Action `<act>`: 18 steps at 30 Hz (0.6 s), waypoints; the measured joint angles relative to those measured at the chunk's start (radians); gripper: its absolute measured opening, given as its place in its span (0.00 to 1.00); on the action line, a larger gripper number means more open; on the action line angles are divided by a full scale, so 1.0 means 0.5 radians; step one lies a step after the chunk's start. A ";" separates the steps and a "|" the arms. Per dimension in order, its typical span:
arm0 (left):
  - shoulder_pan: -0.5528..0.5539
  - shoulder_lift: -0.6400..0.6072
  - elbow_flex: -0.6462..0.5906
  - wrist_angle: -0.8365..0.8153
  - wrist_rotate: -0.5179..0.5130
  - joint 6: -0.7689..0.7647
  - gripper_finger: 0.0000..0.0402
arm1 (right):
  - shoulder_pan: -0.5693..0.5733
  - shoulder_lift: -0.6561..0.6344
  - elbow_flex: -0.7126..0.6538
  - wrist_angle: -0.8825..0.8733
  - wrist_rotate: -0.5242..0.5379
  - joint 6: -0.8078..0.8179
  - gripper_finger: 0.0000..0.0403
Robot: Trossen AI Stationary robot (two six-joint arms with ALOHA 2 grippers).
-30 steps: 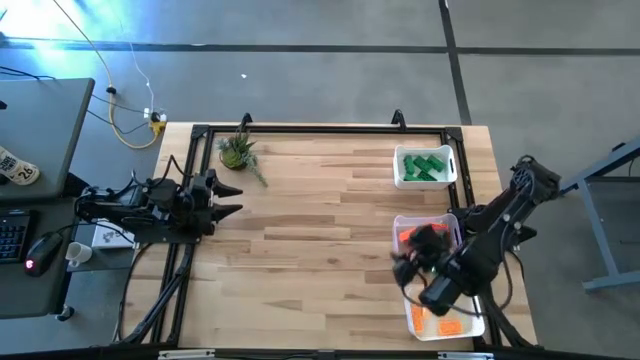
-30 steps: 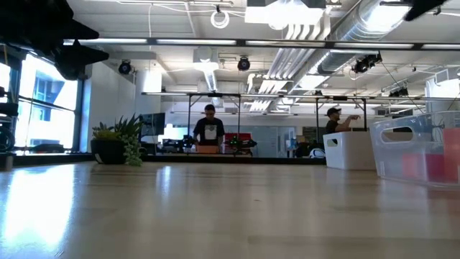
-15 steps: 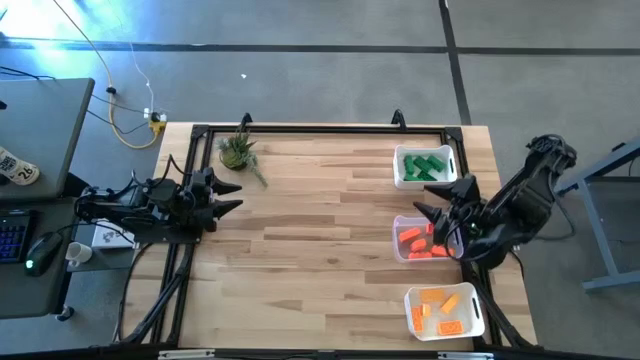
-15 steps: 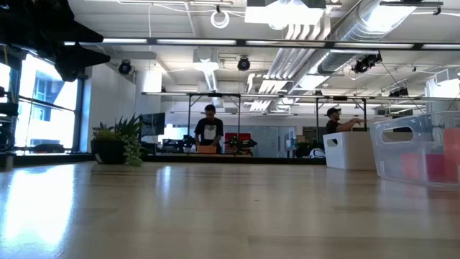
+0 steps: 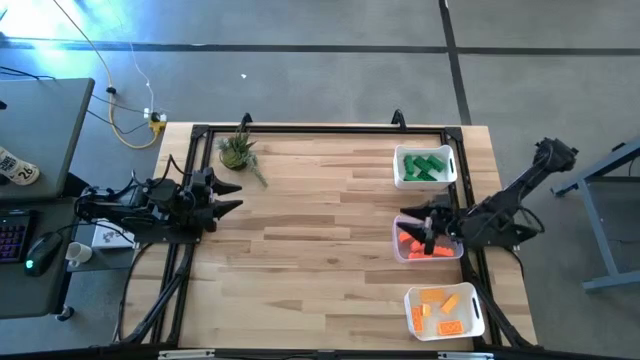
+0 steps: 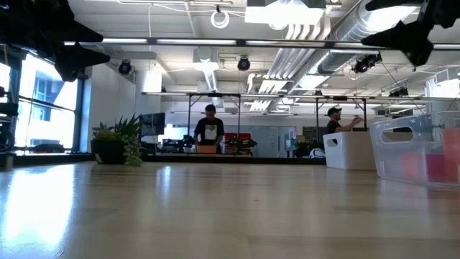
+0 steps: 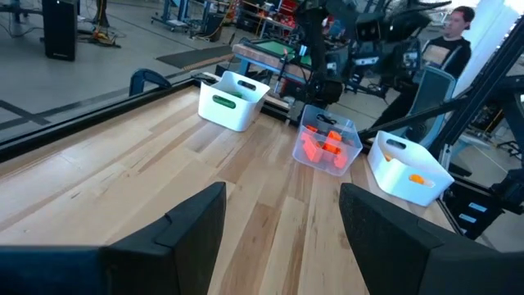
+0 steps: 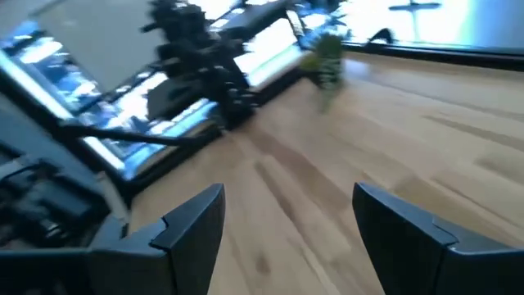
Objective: Sort & place blocks by color
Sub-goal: Return to Home Position
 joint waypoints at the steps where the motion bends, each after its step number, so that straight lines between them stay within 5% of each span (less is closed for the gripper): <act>1: 0.000 0.000 0.000 0.000 0.000 0.000 0.57 | -0.038 -0.008 -0.080 0.182 -0.065 -0.115 0.63; 5: 0.000 0.000 0.000 0.000 0.000 0.000 0.57 | -0.225 -0.038 -0.289 0.612 -0.255 -0.447 0.63; 18: 0.000 0.000 0.001 0.000 0.001 0.000 0.57 | -1.034 -0.292 -0.498 0.690 -1.093 -0.938 0.63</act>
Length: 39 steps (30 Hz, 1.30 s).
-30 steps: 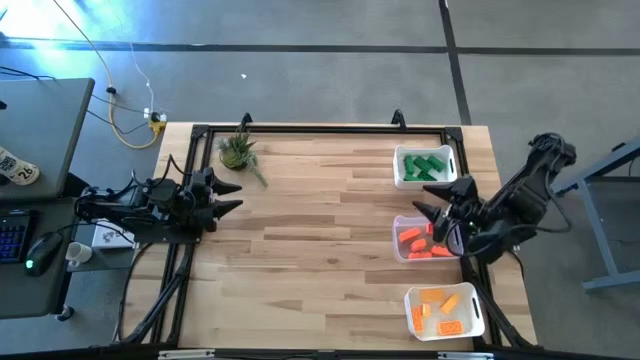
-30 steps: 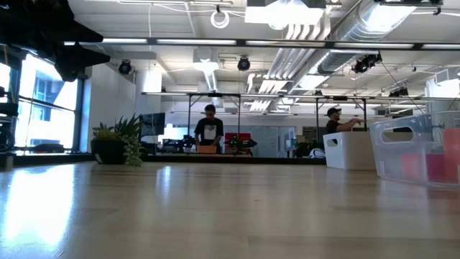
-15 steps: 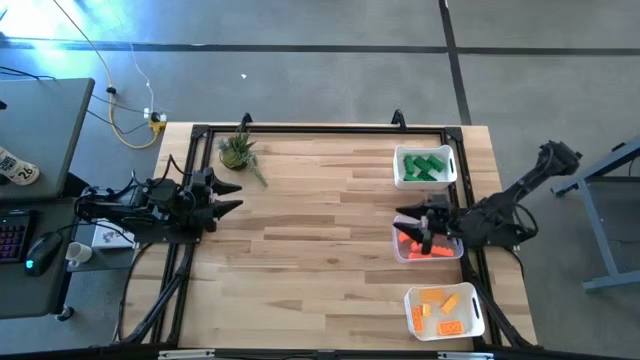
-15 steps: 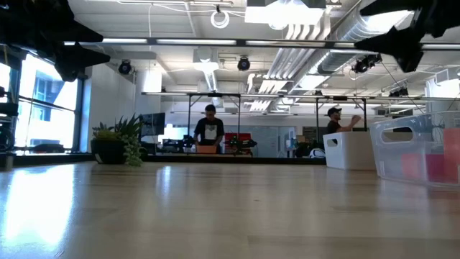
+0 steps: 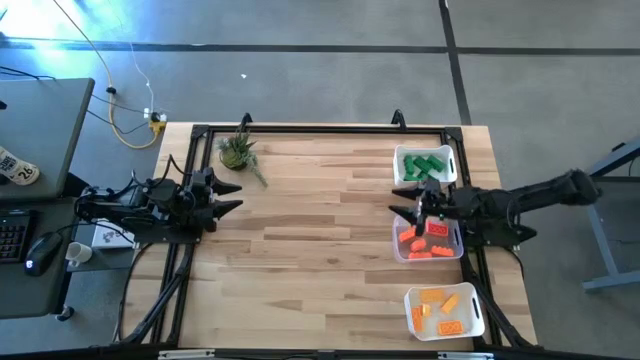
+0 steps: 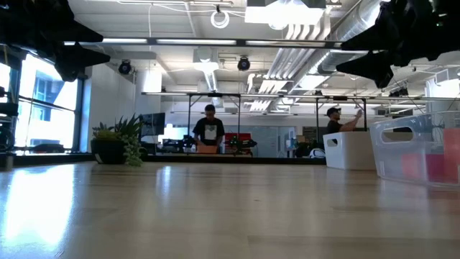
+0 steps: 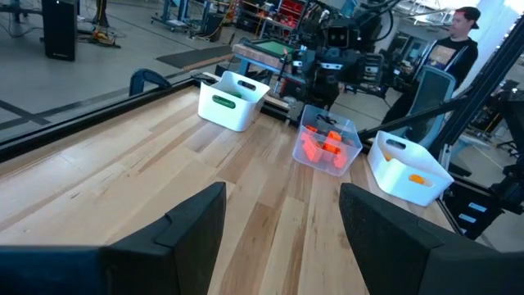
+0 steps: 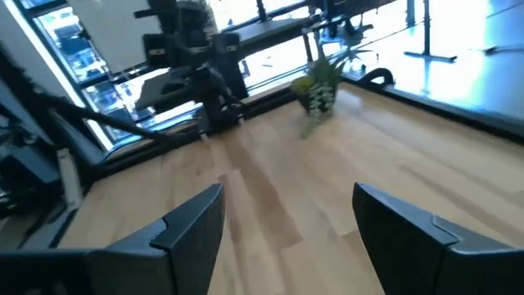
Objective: Sort & place blocks by color
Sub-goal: Return to Home Position
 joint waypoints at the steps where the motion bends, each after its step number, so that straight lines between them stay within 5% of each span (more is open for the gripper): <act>1: 0.000 0.000 0.000 0.000 0.000 0.001 0.57 | -0.051 -0.017 0.000 -0.013 -0.029 -0.029 0.63; 20: 0.000 0.000 0.001 0.000 0.001 0.001 0.57 | -0.411 -0.194 -0.003 -0.319 -0.367 -0.240 0.63; 28: -0.001 0.001 0.001 -0.001 0.001 0.001 0.57 | -0.451 -0.225 -0.387 0.259 -0.492 -0.025 0.63; 39: 0.000 0.001 0.001 -0.001 0.001 0.002 0.57 | -0.605 -0.456 -0.269 0.131 -0.343 -0.410 0.63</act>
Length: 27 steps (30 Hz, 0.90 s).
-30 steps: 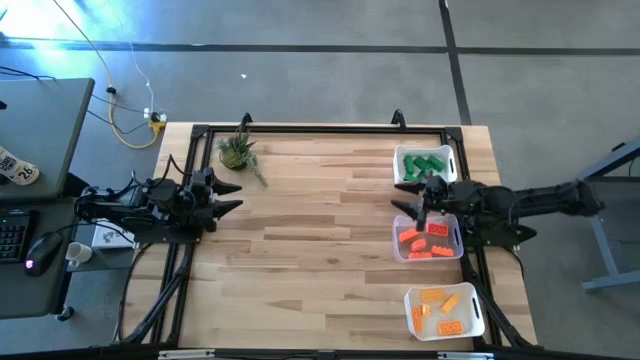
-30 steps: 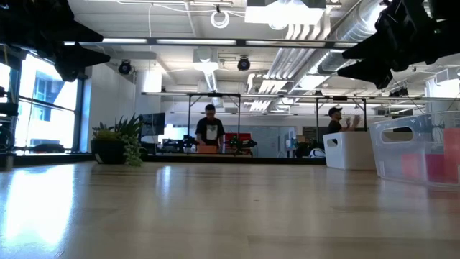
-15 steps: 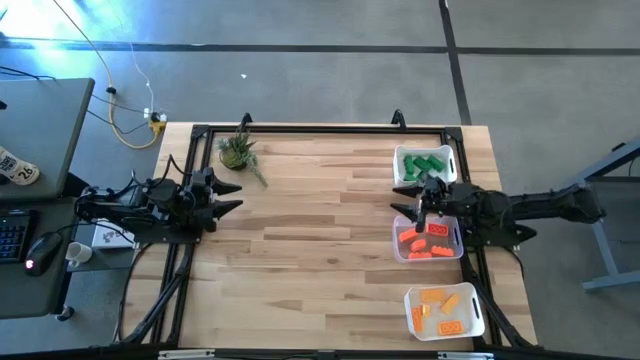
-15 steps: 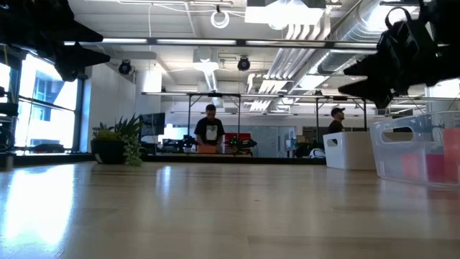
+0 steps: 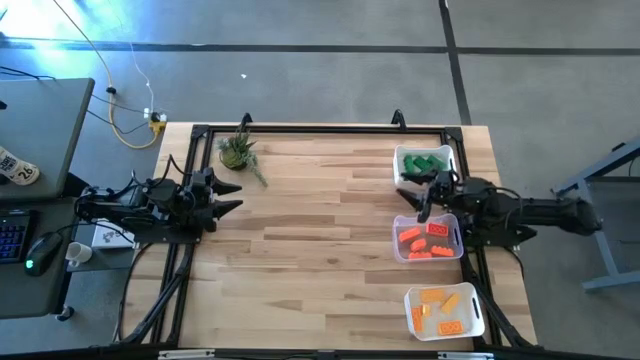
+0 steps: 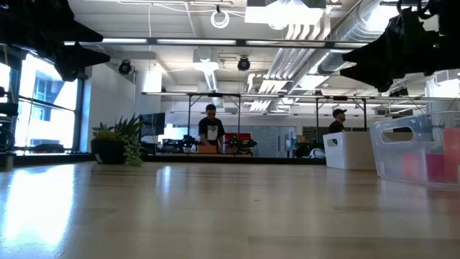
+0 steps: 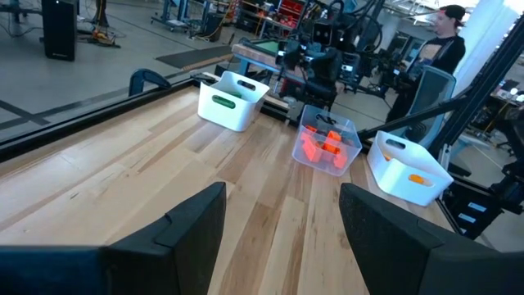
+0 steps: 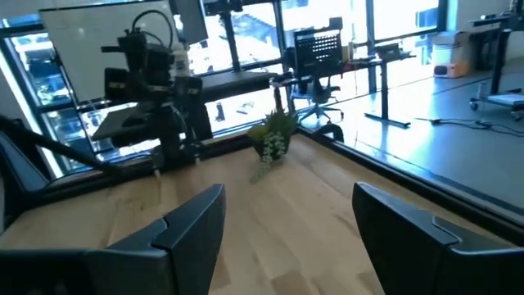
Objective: Sort & place blocks by color
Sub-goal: Return to Home Position
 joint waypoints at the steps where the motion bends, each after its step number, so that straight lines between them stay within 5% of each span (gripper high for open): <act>1: 0.000 0.000 0.000 0.000 0.000 0.000 0.57 | -0.020 -0.050 0.000 -0.045 -0.013 0.000 0.63; 19: -0.001 0.000 0.000 0.000 0.001 0.001 0.57 | -0.125 -0.496 -0.006 -0.778 -0.160 0.199 0.63; 27: 0.000 0.000 0.000 0.000 0.000 0.000 0.57 | -0.125 -0.481 -0.005 -0.807 0.081 0.254 0.63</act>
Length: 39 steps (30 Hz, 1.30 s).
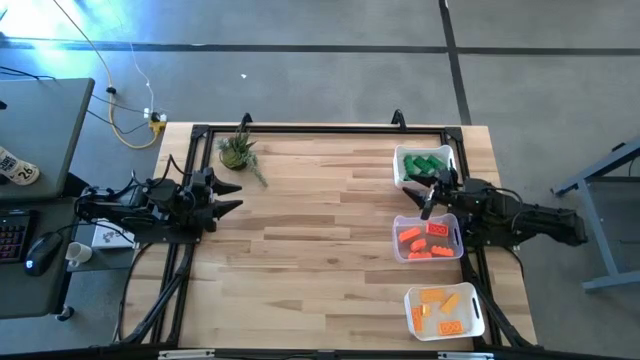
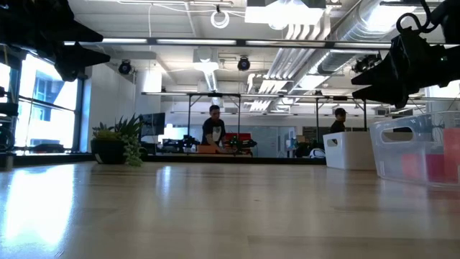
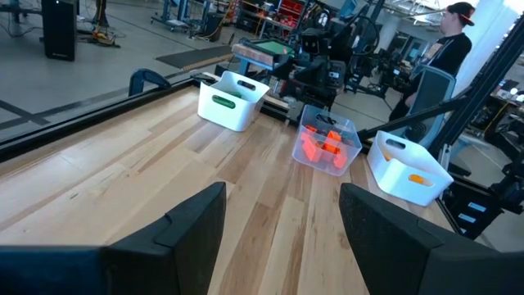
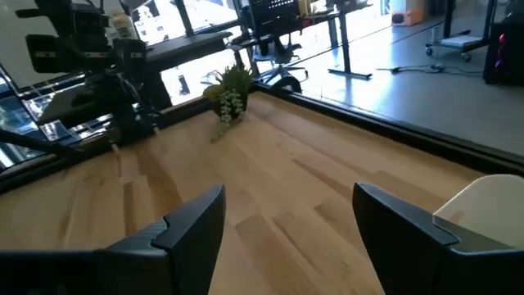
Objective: Sort & place blocks by color
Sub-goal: Return to Home Position
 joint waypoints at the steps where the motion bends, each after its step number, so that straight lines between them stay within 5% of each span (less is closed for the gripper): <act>1: 0.000 0.000 0.000 0.000 0.000 0.000 0.57 | 0.000 0.000 0.000 0.001 0.014 -0.024 0.63; 39: 0.000 0.000 0.000 0.000 0.000 0.000 0.57 | 0.000 0.000 0.000 -0.001 0.012 -0.044 0.63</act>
